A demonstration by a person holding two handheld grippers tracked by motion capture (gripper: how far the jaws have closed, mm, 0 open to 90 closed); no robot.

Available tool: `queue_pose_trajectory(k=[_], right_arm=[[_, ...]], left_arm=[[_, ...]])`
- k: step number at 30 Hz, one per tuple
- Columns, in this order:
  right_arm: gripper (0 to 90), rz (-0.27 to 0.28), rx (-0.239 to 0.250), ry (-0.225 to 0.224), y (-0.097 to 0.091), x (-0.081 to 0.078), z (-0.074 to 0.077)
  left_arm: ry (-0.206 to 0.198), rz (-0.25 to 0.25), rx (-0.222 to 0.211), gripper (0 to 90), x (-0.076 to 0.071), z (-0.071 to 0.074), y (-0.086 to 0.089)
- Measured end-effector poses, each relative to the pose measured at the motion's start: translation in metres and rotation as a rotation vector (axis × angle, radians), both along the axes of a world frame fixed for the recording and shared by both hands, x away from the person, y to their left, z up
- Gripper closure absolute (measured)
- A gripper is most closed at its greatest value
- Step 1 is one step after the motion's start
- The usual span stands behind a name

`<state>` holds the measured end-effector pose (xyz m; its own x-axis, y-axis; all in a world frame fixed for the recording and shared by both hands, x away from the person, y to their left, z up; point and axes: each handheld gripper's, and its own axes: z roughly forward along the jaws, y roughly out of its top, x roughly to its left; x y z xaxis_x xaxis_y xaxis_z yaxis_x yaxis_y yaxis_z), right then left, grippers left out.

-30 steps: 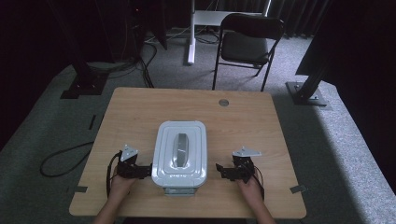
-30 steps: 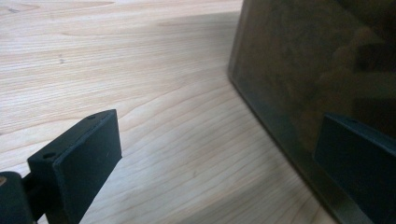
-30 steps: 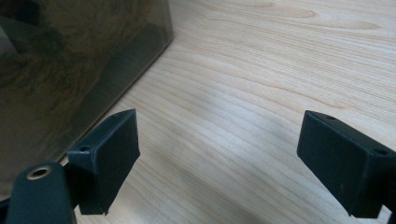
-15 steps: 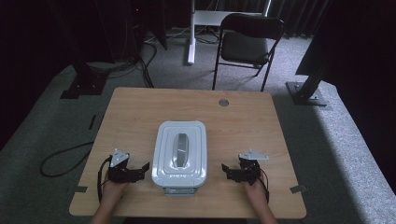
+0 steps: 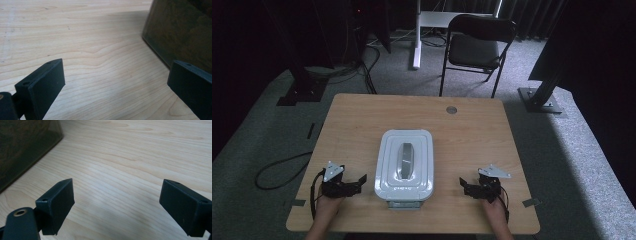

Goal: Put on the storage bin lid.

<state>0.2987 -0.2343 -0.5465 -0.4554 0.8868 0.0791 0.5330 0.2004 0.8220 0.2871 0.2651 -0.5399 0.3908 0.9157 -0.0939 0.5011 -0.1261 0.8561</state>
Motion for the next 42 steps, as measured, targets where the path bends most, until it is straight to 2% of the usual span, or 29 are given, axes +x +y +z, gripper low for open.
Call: queue_pose_trajectory(k=[10, 13, 15, 19, 21, 29, 33, 37, 42], right_arm=[[11.8, -0.077, 0.012, 0.001, -0.031, -0.011, -0.004], [11.8, -0.106, 0.004, 0.0, -0.039, -0.014, -0.005], [11.8, -0.123, -0.004, 0.001, -0.043, -0.016, -0.005], [11.8, -0.156, -0.022, 0.003, -0.052, -0.02, -0.006], [11.8, -0.172, -0.021, 0.003, -0.057, -0.022, -0.007], [11.8, -0.21, -0.022, 0.001, -0.065, -0.025, -0.007], [11.8, -0.22, -0.022, -0.002, -0.067, -0.026, -0.006], [11.8, -0.262, -0.039, -0.01, -0.072, -0.026, -0.006], [11.8, -0.311, -0.002, -0.001, -0.081, -0.026, -0.008]], left_arm=[[0.003, 0.044, 0.005, 1.9, -0.009, -0.003, 0.017], [0.003, 0.06, -0.004, 1.9, -0.012, -0.004, 0.022], [0.012, 0.075, 0.014, 1.9, -0.013, -0.005, 0.025], [0.012, 0.099, 0.01, 1.9, -0.015, -0.006, 0.033], [0.018, 0.112, 0.023, 1.9, -0.017, -0.007, 0.036], [0.009, 0.147, 0.041, 1.9, -0.025, -0.008, 0.047], [0.026, 0.164, 0.038, 1.9, -0.028, -0.009, 0.051], [0.028, 0.179, 0.053, 1.9, -0.031, -0.009, 0.053], [0.032, 0.194, 0.042, 1.9, -0.032, -0.009, 0.057]])
